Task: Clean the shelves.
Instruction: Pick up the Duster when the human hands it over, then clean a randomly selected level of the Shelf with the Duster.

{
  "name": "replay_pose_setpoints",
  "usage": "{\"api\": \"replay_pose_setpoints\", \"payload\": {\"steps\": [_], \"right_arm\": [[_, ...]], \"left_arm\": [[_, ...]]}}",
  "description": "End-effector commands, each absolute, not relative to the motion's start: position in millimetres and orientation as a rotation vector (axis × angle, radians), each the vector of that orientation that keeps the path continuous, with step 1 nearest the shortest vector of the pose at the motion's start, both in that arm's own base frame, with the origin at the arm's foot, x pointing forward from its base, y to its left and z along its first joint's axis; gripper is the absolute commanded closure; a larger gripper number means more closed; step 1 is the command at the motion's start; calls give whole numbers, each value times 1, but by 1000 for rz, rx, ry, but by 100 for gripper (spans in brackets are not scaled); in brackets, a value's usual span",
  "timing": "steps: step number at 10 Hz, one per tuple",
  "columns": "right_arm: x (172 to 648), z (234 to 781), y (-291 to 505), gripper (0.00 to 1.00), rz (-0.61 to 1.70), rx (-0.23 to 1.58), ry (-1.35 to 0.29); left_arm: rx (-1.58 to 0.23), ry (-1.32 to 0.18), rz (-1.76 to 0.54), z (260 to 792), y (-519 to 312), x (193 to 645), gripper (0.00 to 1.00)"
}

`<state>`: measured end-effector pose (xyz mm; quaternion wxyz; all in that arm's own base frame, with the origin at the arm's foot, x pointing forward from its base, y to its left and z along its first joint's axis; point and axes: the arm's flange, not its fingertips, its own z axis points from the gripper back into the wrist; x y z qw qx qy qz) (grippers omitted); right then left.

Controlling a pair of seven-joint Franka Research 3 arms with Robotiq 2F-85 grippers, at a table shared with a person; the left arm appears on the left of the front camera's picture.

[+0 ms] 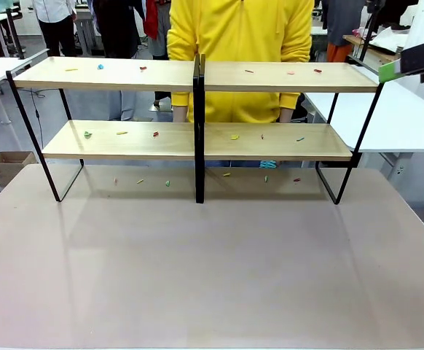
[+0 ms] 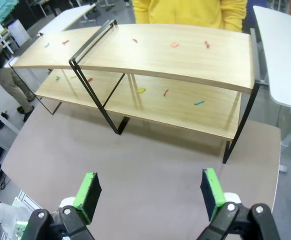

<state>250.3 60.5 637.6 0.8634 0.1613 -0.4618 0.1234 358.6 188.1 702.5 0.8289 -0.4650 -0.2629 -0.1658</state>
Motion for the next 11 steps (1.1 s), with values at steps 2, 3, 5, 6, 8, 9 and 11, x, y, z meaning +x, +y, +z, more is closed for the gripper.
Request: {"api": "replay_pose_setpoints", "payload": {"steps": [2,3,5,6,8,9,11], "right_arm": [[250,639,60,0,257,340,-971],[250,639,60,0,257,340,-971],[250,639,60,0,257,340,-971],[250,639,60,0,257,340,-971],[250,639,60,0,257,340,-971],[250,639,60,0,257,340,-971],[250,639,60,0,257,340,-971]], "left_arm": [[-918,-688,-230,668,255,320,100],[-939,-630,-291,694,239,327,100],[-939,-630,-291,694,239,327,100],[-939,-630,-291,694,239,327,100],[-939,-630,-291,694,239,327,100],[-939,-630,-291,694,239,327,100],[-939,-630,-291,694,239,327,100]]}}
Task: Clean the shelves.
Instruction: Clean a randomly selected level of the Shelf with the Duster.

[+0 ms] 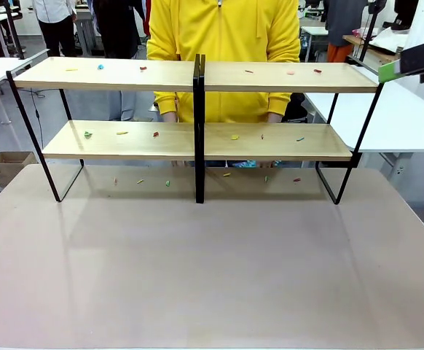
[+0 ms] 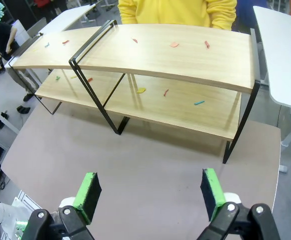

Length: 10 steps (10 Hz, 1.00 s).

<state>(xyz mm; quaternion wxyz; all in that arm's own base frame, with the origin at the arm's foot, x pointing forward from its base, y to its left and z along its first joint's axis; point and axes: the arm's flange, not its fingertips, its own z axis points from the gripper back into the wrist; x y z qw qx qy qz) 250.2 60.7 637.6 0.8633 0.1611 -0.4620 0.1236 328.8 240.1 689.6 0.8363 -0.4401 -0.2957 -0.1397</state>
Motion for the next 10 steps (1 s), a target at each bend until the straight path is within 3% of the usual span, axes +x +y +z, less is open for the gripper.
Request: {"api": "replay_pose_setpoints", "payload": {"steps": [1,5,6,7,10], "right_arm": [[250,639,60,0,257,340,-971],[250,639,60,0,257,340,-971],[250,639,60,0,257,340,-971],[250,639,60,0,257,340,-971],[250,639,60,0,257,340,-971]], "left_arm": [[-939,-630,-291,694,239,327,100],[-939,-630,-291,694,239,327,100],[-932,-626,-296,690,240,329,87],[-883,-529,-33,707,213,344,87],[-916,-349,-25,769,64,355,87]]}}
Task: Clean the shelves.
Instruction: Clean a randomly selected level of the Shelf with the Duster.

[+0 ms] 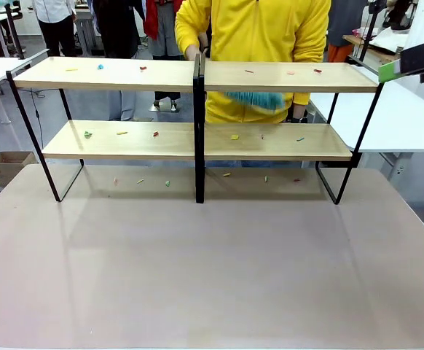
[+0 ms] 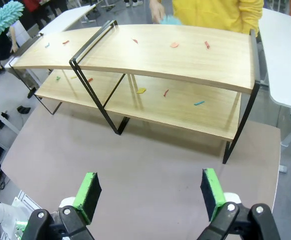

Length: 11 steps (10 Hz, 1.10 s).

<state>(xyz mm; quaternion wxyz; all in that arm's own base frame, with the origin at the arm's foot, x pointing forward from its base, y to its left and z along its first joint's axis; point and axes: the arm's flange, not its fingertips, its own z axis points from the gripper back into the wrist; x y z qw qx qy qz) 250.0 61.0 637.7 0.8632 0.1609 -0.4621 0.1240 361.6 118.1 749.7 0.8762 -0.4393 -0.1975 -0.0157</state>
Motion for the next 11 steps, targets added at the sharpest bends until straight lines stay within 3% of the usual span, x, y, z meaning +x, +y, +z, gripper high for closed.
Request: {"api": "replay_pose_setpoints", "payload": {"steps": [1,3,6,7,8,11], "right_arm": [[250,639,60,0,257,340,-971],[250,639,60,0,257,340,-971],[250,639,60,0,257,340,-971],[250,639,60,0,257,340,-971],[250,639,60,0,257,340,-971],[250,639,60,0,257,340,-971]], "left_arm": [[-864,-325,-119,774,12,352,87],[-840,-249,-273,768,-78,333,87],[-862,-257,-204,785,-72,330,87],[-857,-215,-276,779,-108,325,87],[-921,-328,-6,760,-32,308,87],[-1041,-517,177,717,109,204,87]]}}
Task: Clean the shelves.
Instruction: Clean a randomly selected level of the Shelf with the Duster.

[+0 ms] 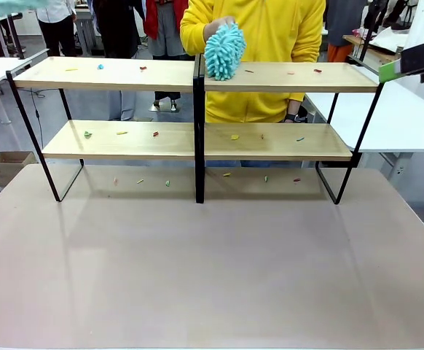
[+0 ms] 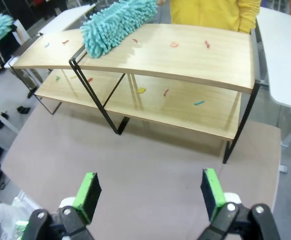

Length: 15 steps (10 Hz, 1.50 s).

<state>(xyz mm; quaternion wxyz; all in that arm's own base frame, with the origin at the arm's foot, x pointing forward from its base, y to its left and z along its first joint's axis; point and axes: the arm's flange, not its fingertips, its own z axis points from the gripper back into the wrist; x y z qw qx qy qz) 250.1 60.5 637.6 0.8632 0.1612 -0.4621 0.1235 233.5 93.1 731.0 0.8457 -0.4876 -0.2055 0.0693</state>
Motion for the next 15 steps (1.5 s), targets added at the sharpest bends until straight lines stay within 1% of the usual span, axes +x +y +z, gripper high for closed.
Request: {"api": "replay_pose_setpoints", "payload": {"steps": [1,2,3,4,9,10,12,14,15], "right_arm": [[250,639,60,0,257,340,-971],[250,639,60,0,257,340,-971],[250,639,60,0,257,340,-971],[250,639,60,0,257,340,-971],[250,639,60,0,257,340,-971],[250,639,60,0,257,340,-971],[250,639,60,0,257,340,-971],[250,639,60,0,257,340,-971],[250,639,60,0,257,340,-971]], "left_arm": [[-1055,-553,159,712,119,195,87],[-1067,-575,156,713,122,196,87],[-1050,-551,212,716,115,205,87],[-1077,-548,204,710,143,176,87],[-1066,-534,224,708,141,178,87],[-1088,-421,-34,714,106,178,87],[-1009,-173,-425,713,39,175,87],[-867,55,-680,698,-45,173,87],[-755,126,-739,679,-89,172,87]]}}
